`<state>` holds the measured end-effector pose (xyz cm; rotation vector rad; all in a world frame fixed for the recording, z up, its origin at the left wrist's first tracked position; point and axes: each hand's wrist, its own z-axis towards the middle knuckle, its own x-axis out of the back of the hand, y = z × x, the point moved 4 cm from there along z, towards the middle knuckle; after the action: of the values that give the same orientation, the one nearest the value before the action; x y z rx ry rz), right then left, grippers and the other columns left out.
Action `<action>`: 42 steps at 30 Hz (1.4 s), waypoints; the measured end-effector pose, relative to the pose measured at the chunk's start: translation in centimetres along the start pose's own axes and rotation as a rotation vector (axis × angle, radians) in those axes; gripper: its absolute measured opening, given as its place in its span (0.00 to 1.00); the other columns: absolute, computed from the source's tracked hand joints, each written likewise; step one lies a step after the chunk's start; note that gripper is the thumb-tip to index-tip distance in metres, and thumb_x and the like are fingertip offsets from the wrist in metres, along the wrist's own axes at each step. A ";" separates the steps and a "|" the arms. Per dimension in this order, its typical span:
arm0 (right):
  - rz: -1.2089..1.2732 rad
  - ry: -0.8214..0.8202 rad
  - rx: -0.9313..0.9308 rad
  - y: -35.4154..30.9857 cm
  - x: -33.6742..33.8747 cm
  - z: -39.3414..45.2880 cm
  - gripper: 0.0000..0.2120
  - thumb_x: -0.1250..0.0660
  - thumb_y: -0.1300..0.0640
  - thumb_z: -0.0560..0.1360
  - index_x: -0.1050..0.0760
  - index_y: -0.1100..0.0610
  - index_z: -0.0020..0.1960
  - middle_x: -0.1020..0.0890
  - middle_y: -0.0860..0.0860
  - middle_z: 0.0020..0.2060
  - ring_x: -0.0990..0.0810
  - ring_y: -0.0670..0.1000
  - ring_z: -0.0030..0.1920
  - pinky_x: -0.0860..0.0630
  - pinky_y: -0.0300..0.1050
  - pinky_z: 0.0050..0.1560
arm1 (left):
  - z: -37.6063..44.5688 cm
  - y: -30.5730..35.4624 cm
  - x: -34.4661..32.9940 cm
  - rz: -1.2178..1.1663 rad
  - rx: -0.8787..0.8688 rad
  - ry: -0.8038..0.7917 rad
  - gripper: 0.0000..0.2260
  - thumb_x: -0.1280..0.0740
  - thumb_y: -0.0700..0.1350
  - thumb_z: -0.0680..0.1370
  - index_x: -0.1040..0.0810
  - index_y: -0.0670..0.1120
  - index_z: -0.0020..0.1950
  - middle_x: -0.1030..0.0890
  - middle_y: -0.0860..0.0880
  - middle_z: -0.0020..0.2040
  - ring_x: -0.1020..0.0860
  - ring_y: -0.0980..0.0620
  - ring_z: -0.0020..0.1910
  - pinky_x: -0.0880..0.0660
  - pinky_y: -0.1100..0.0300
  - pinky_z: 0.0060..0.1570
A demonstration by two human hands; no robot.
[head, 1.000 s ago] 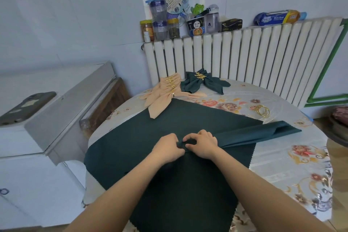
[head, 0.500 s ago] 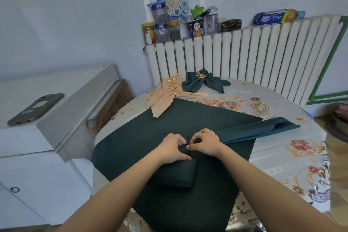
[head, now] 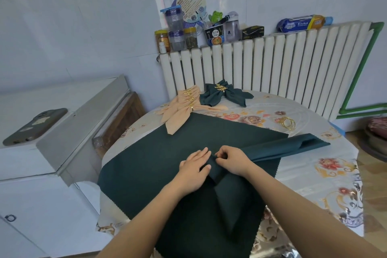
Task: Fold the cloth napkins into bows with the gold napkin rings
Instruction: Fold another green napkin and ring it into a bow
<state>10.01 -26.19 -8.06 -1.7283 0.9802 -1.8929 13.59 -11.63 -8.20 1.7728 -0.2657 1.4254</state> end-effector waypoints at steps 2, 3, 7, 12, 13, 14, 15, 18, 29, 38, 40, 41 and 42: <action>-0.007 -0.008 0.007 0.2 0.3 0.1 0.07 0.34 0.58 0.72 0.30 0.51 0.38 0.19 0.50 0.52 0.22 0.49 0.50 0.28 0.40 0.49 | 0.1 0.4 -0.7 0.076 -0.037 -0.015 0.22 0.50 0.49 0.83 0.47 0.53 0.77 0.50 0.58 0.77 0.55 0.60 0.75 0.53 0.56 0.72; -0.007 -0.009 0.011 0.3 0.4 0.1 0.08 0.33 0.59 0.71 0.30 0.51 0.37 0.18 0.50 0.51 0.22 0.48 0.50 0.27 0.39 0.50 | 0.1 0.6 -1.1 0.120 -0.048 -0.020 0.22 0.51 0.49 0.83 0.49 0.52 0.77 0.52 0.57 0.78 0.56 0.60 0.75 0.53 0.56 0.72; -0.018 -0.009 0.031 0.7 0.6 0.2 0.05 0.33 0.61 0.71 0.27 0.52 0.41 0.19 0.49 0.47 0.22 0.49 0.48 0.27 0.38 0.49 | 0.1 0.8 -2.2 0.275 -0.053 0.007 0.23 0.53 0.52 0.83 0.53 0.52 0.78 0.55 0.57 0.77 0.59 0.59 0.75 0.55 0.56 0.72; -0.200 -0.122 0.136 0.3 0.5 -1.1 0.15 0.37 0.62 0.75 0.31 0.55 0.61 0.24 0.51 0.57 0.27 0.47 0.58 0.32 0.38 0.57 | 0.1 0.5 -2.4 0.284 -0.027 -0.007 0.23 0.54 0.53 0.83 0.53 0.54 0.78 0.54 0.58 0.77 0.58 0.60 0.75 0.55 0.57 0.72; -0.272 -0.129 0.163 0.4 0.5 -1.4 0.16 0.38 0.61 0.76 0.32 0.54 0.63 0.26 0.51 0.60 0.30 0.49 0.61 0.34 0.40 0.61 | 0.1 0.5 -2.5 0.284 -0.024 -0.005 0.23 0.54 0.54 0.83 0.52 0.54 0.78 0.54 0.58 0.77 0.58 0.60 0.75 0.55 0.57 0.72; -0.354 -0.126 0.175 0.7 0.6 -1.7 0.17 0.39 0.59 0.76 0.33 0.52 0.65 0.27 0.50 0.63 0.32 0.51 0.63 0.35 0.43 0.63 | 0.1 0.5 -2.5 0.282 -0.021 -0.002 0.23 0.54 0.54 0.83 0.52 0.54 0.78 0.53 0.58 0.78 0.57 0.60 0.75 0.55 0.57 0.72; -0.423 -0.118 0.178 1.1 0.8 -2.1 0.17 0.40 0.57 0.77 0.34 0.51 0.66 0.28 0.49 0.64 0.33 0.52 0.64 0.37 0.46 0.65 | 0.1 0.5 -2.5 0.281 -0.018 0.000 0.23 0.54 0.54 0.83 0.52 0.54 0.78 0.53 0.58 0.78 0.57 0.60 0.75 0.55 0.57 0.72; -0.504 -0.130 0.172 1.7 1.4 -2.9 0.17 0.40 0.54 0.78 0.35 0.51 0.67 0.28 0.49 0.64 0.34 0.53 0.64 0.38 0.48 0.67 | 0.2 0.4 -2.4 0.278 -0.009 0.013 0.23 0.54 0.55 0.83 0.51 0.54 0.78 0.53 0.58 0.77 0.57 0.60 0.75 0.54 0.58 0.71; -0.604 -0.005 0.078 1.1 1.2 -3.6 0.14 0.42 0.51 0.80 0.30 0.61 0.59 0.28 0.56 0.59 0.32 0.56 0.60 0.33 0.48 0.62 | 0.0 0.4 -2.6 0.238 -0.008 0.065 0.22 0.55 0.54 0.83 0.52 0.56 0.77 0.53 0.58 0.77 0.56 0.60 0.75 0.53 0.58 0.72; -0.520 0.001 0.090 1.6 2.1 -3.1 0.08 0.40 0.58 0.77 0.31 0.58 0.55 0.26 0.54 0.56 0.30 0.54 0.57 0.31 0.45 0.58 | 0.2 0.4 -2.7 0.295 -0.012 0.032 0.22 0.55 0.55 0.83 0.51 0.58 0.77 0.54 0.57 0.78 0.57 0.58 0.76 0.53 0.56 0.71; -0.464 -0.016 0.074 1.6 2.6 -2.7 0.14 0.38 0.58 0.75 0.32 0.56 0.60 0.26 0.53 0.58 0.30 0.54 0.59 0.31 0.46 0.60 | 0.3 0.4 -2.7 0.302 -0.011 0.031 0.22 0.55 0.55 0.83 0.51 0.59 0.77 0.53 0.57 0.78 0.57 0.58 0.76 0.54 0.56 0.72; -0.468 -0.006 0.055 1.7 2.9 -2.3 0.16 0.38 0.57 0.75 0.32 0.55 0.63 0.26 0.53 0.59 0.30 0.55 0.60 0.32 0.47 0.61 | 0.3 0.4 -2.7 0.300 -0.010 0.032 0.21 0.55 0.55 0.83 0.51 0.59 0.77 0.53 0.57 0.78 0.57 0.58 0.76 0.54 0.56 0.72; -0.497 0.024 0.026 1.7 3.4 -1.8 0.18 0.38 0.55 0.75 0.32 0.55 0.65 0.27 0.53 0.61 0.31 0.55 0.62 0.34 0.48 0.63 | 0.3 0.4 -2.7 0.297 -0.010 0.033 0.21 0.55 0.55 0.83 0.51 0.59 0.77 0.53 0.57 0.78 0.57 0.58 0.76 0.54 0.56 0.72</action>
<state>7.44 -29.25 -6.90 -2.0787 0.5593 -2.2083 12.67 -12.91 -10.44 1.7536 -0.5356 1.6549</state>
